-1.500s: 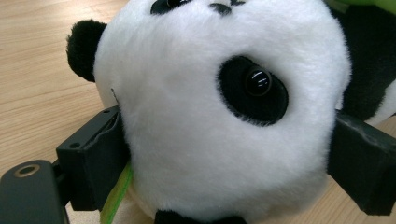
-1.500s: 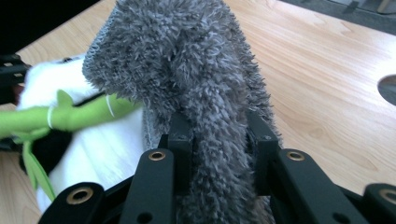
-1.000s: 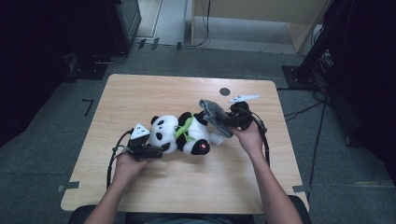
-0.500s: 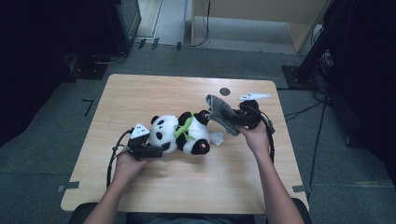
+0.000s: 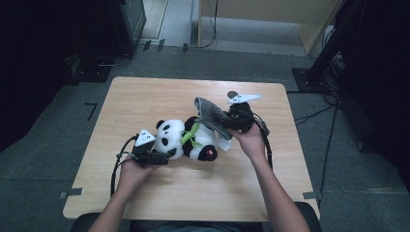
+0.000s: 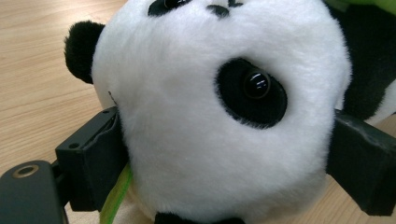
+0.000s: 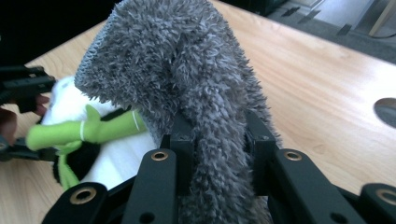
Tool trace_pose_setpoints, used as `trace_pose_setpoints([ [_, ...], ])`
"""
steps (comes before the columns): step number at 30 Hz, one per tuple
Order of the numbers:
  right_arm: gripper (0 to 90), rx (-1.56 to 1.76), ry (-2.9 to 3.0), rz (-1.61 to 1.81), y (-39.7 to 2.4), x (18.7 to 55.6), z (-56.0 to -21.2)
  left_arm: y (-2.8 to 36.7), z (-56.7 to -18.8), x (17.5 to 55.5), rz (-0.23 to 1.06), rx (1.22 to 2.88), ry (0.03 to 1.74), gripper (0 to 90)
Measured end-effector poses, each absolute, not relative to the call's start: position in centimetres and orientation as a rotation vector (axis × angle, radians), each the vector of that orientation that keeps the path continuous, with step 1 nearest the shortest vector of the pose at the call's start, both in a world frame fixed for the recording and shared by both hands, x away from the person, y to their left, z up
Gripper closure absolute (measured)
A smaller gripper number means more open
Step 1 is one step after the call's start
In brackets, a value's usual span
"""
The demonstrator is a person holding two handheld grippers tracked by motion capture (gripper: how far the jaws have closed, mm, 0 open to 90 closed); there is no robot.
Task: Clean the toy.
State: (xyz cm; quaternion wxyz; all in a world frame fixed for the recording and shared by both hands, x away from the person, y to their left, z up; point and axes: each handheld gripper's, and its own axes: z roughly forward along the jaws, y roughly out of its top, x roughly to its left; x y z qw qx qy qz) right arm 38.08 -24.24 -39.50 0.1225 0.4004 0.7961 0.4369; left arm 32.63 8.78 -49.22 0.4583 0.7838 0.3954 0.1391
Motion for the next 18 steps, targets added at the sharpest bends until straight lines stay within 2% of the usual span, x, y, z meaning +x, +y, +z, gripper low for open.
trace_pose_setpoints([
  [12, 71.3, 1.257, 2.348, 1.219, -25.8, 38.9, -41.3, 8.8, -49.2, 32.7, 0.334, 1.921, 0.986, 7.8],
  [18, 71.8, 1.256, 2.324, 1.219, -26.5, 38.5, -40.6, 8.8, -49.2, 32.7, 0.335, 1.929, 0.988, 7.8],
])
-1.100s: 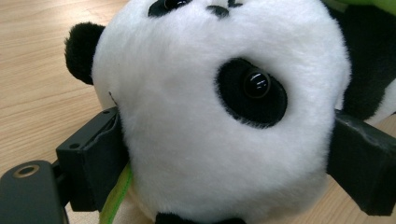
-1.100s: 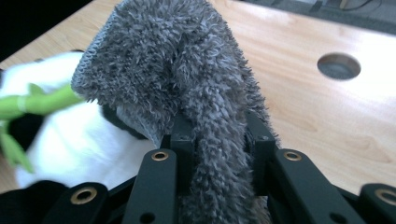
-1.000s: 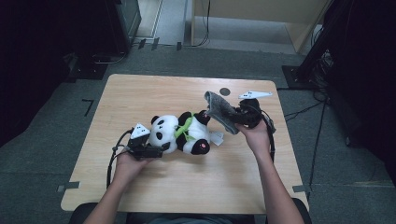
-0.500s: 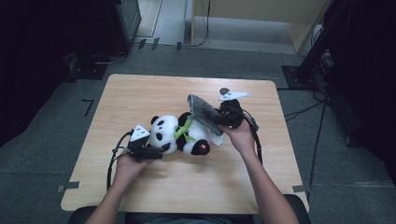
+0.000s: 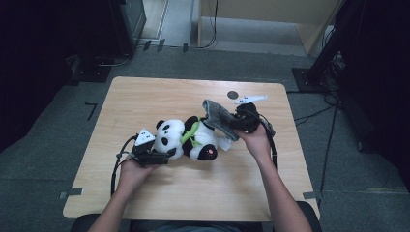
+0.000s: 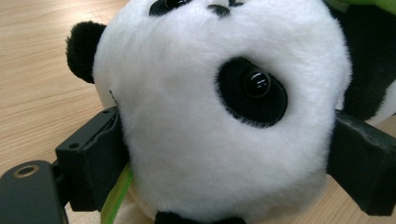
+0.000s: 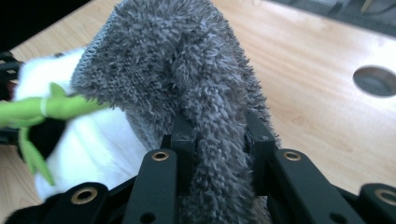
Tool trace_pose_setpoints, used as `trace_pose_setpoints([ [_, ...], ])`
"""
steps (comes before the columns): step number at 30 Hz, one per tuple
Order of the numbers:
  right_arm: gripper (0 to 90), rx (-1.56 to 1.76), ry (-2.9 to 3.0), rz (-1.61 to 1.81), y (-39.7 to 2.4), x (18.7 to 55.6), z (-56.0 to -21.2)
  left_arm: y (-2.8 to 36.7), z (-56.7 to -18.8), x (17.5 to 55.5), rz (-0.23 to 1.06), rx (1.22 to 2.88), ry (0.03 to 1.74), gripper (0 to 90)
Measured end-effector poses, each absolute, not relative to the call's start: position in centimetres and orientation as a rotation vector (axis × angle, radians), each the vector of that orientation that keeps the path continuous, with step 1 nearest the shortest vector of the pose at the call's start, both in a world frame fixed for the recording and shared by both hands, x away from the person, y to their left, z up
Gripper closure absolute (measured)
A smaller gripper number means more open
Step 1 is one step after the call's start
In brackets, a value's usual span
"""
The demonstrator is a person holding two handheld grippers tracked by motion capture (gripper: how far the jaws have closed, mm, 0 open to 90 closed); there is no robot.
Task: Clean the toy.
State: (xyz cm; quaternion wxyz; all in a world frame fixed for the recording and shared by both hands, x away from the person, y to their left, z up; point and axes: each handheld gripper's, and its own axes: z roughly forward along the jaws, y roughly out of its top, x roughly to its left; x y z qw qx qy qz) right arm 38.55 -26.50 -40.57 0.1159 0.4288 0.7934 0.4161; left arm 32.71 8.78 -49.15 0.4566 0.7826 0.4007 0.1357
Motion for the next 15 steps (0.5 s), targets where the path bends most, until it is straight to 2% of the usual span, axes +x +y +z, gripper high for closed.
trace_pose_setpoints([
  [9, 71.8, 1.117, 2.333, 1.329, -24.5, 36.4, -37.7, 8.7, -49.1, 32.7, 0.340, 1.931, 0.988, 7.9],
  [15, 71.5, 1.013, 2.418, 1.347, -21.3, 35.7, -38.6, 8.7, -49.1, 32.7, 0.338, 1.929, 0.989, 7.9],
])
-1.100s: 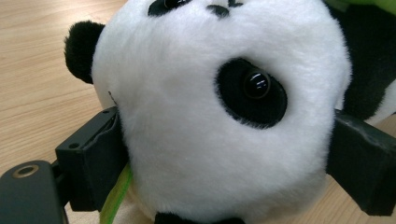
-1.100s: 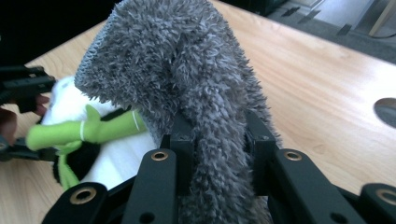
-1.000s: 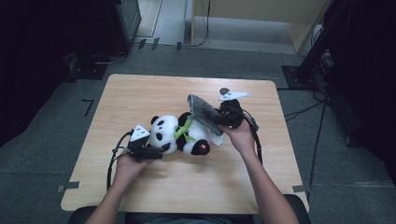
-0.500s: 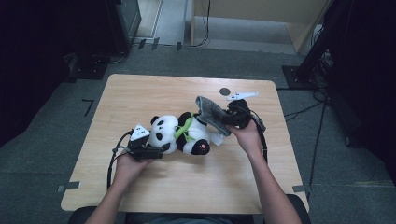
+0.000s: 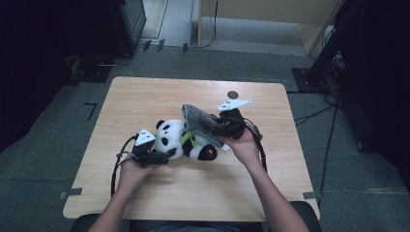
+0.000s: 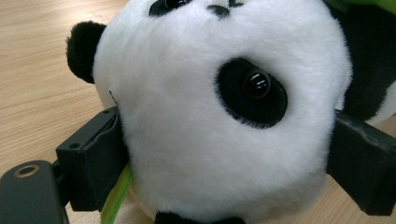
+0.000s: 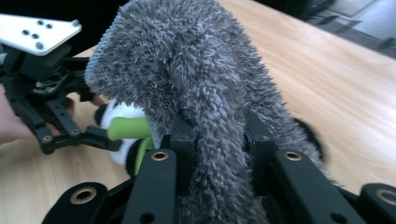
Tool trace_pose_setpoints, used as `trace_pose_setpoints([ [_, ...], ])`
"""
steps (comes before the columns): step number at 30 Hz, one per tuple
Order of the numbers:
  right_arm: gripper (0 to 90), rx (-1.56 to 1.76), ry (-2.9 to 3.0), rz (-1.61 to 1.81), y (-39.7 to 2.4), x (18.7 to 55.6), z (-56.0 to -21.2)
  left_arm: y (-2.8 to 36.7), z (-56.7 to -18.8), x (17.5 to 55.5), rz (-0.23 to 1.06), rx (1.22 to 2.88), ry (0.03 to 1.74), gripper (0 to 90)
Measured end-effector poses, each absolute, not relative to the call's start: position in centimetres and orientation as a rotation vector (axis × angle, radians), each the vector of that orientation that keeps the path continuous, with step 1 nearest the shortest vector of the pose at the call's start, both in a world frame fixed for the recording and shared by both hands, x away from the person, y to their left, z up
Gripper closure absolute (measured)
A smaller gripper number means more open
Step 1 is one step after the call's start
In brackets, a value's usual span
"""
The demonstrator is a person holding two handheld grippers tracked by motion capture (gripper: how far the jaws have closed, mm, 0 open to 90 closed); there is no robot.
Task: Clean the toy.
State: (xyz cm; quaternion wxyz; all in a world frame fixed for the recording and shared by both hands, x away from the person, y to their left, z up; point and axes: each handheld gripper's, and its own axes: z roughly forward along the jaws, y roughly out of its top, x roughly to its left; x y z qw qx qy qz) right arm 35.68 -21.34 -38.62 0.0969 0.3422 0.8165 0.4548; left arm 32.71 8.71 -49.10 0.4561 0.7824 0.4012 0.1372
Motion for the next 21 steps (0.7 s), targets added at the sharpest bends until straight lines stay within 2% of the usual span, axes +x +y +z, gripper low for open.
trace_pose_setpoints([
  [9, 69.8, 1.018, 2.478, 1.309, -20.2, 36.4, -42.1, 8.8, -49.0, 32.9, 0.322, 1.922, 0.998, 12.1],
  [21, 70.1, 1.055, 2.454, 1.337, -21.6, 35.8, -43.3, 8.5, -48.8, 32.8, 0.332, 1.949, 1.021, 13.8],
])
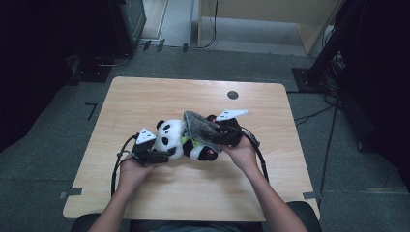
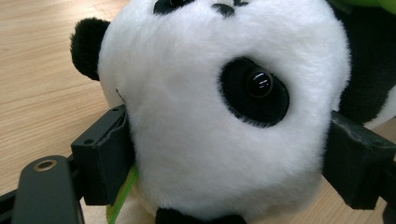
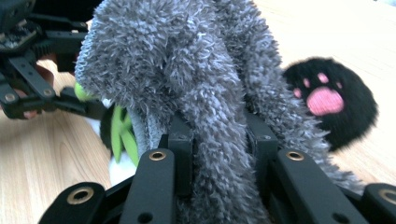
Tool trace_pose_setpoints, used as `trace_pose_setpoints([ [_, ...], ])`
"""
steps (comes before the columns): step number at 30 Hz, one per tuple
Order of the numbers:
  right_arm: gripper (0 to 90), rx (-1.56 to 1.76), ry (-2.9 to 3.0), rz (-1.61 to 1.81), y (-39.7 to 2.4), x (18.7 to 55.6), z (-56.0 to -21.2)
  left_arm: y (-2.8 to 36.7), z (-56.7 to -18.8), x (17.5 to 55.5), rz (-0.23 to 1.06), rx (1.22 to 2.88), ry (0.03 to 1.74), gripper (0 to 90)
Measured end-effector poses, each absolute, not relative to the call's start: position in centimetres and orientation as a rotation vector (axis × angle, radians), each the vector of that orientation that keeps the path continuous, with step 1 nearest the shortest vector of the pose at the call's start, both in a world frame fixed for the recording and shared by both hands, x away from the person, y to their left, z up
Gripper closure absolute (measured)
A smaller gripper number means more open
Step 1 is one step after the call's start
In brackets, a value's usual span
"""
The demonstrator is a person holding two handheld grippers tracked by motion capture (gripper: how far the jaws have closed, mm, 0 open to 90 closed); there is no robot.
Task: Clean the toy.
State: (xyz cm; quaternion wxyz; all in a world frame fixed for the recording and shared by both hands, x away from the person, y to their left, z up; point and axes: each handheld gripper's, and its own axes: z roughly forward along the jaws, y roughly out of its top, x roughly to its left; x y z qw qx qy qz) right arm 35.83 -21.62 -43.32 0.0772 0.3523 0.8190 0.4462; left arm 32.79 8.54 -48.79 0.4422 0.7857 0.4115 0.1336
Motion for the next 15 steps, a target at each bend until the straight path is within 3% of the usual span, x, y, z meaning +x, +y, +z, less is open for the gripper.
trace_pose_setpoints([
  [15, 70.5, 1.197, 2.445, 1.261, -25.3, 35.1, -46.1, 8.8, -49.0, 32.9, 0.308, 1.925, 1.019, 12.7],
])
